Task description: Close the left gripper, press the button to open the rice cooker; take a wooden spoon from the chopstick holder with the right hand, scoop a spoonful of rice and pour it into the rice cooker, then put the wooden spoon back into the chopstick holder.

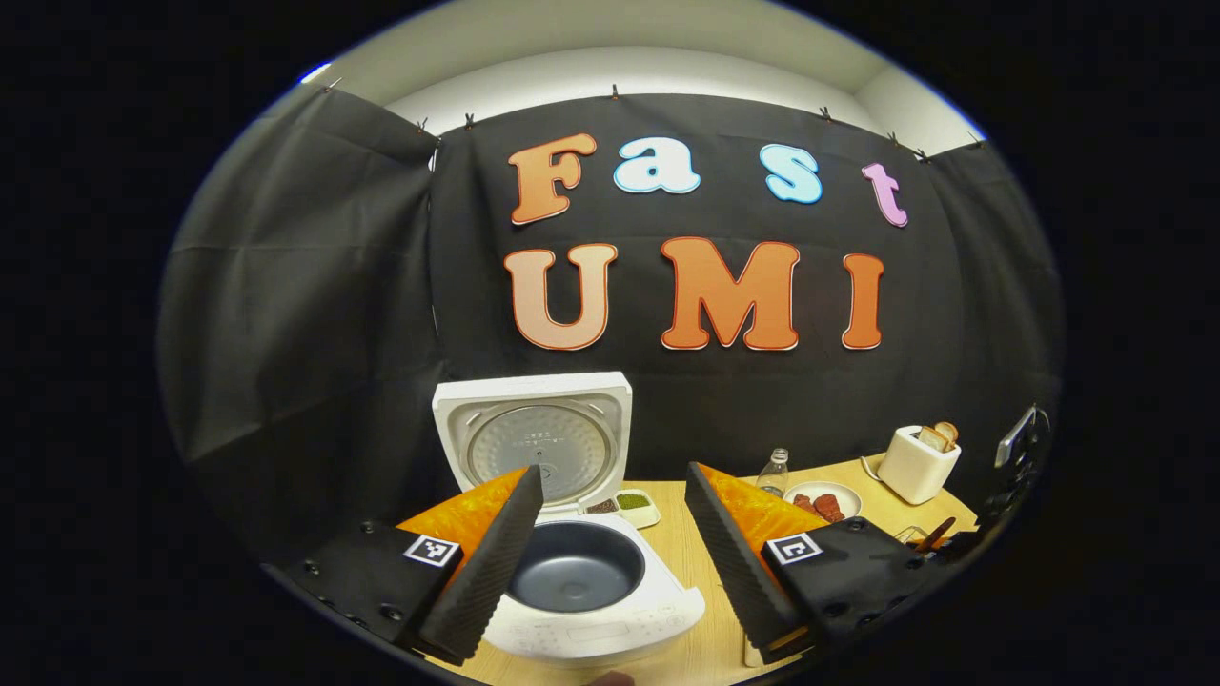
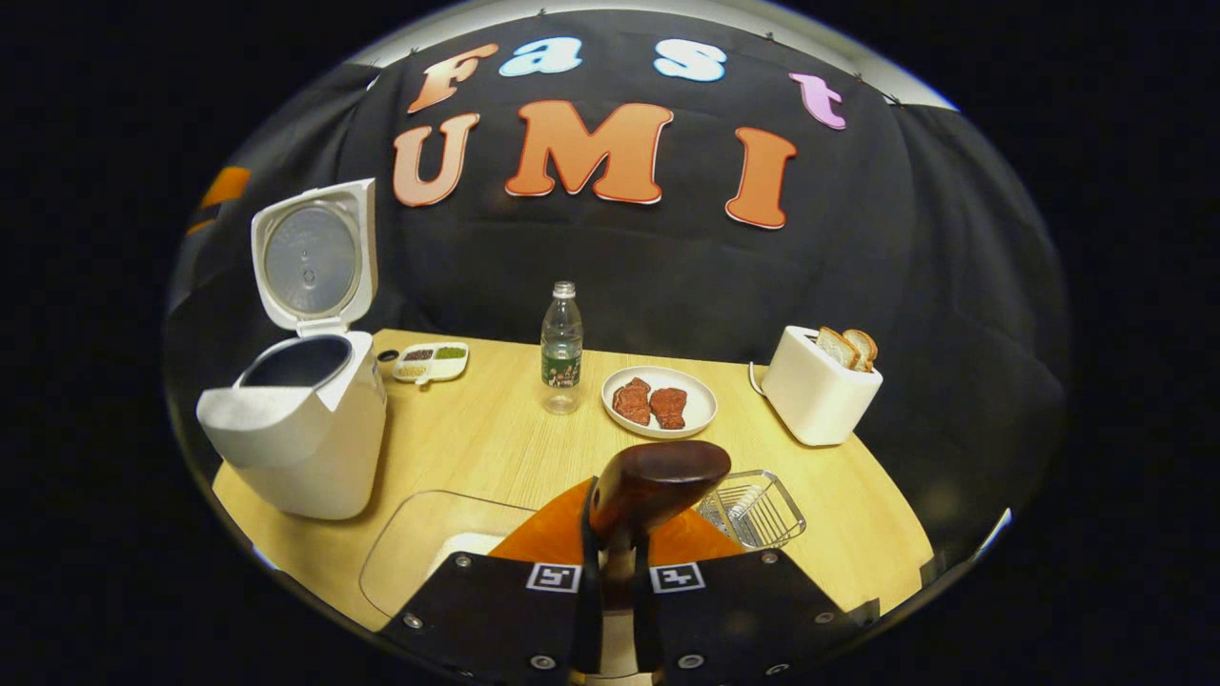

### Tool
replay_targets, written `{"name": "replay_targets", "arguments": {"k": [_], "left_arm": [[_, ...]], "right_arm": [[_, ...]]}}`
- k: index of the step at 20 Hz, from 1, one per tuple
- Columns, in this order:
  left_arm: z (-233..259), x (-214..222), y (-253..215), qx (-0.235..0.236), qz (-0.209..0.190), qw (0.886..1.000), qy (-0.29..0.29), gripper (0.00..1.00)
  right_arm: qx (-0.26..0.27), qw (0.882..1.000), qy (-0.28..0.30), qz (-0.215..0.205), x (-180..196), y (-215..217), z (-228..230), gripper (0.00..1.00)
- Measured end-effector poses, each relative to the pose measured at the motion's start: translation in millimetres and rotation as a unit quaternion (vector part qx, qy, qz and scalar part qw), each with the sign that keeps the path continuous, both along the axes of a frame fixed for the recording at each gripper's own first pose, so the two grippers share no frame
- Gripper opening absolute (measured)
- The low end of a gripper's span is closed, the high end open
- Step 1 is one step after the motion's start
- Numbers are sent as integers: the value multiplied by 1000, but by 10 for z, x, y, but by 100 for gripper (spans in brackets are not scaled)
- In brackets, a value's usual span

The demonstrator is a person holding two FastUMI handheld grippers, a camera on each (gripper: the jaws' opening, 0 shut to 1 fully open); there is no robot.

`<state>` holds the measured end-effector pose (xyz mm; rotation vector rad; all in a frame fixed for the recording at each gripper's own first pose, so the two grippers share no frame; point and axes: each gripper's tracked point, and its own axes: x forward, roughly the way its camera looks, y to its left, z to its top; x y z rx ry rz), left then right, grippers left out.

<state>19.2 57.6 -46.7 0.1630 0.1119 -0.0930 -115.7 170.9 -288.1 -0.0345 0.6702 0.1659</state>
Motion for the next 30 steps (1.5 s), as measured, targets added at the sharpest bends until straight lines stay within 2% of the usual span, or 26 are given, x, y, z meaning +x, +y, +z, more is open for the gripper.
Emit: {"name": "replay_targets", "arguments": {"k": [3, 7, 8, 9, 11, 14, 18, 21, 23, 25, 28, 30], "left_arm": [[38, 47, -32, 19, -8, 1000, -5, 99], [1, 55, -102, 20, -16, 1000, 1, 99], [-14, 51, -99, 22, -17, 1000, 2, 100], [-19, 47, -90, 26, -19, 999, 2, 100], [-28, 30, -69, 35, -21, 999, 3, 100], [-25, 33, 58, 46, -17, 999, 3, 100], [-35, 14, 249, 59, -10, 998, 6, 100], [-37, -15, 343, 59, -8, 998, 6, 100], [-60, -20, 413, 57, -7, 998, 8, 100], [-51, -15, 446, 53, -5, 999, 6, 100], [-47, -18, 446, 44, -3, 999, 6, 100], [-51, -18, 413, 40, -6, 999, 7, 100]], "right_arm": [[-6, 1000, 3, 4, -92, 26, -128, 13], [-7, 1000, -3, 15, -173, 187, -151, 12], [-9, 1000, -11, 17, -179, 220, -155, 17], [-12, 1000, -8, 22, -220, 267, -181, 12], [-13, 999, -4, 31, -312, 399, -231, 12], [-25, 999, -11, 40, -365, 550, -267, 12], [-4, 999, 8, 33, -433, 736, -333, 13], [-13, 999, 23, 39, -412, 816, -363, 13], [6, 999, 36, 20, -359, 770, -342, 13], [51, 997, 59, -10, -327, 720, -322, 13], [126, 986, 101, -50, -336, 700, -345, 12], [157, 979, 113, -70, -329, 701, -351, 12]]}}
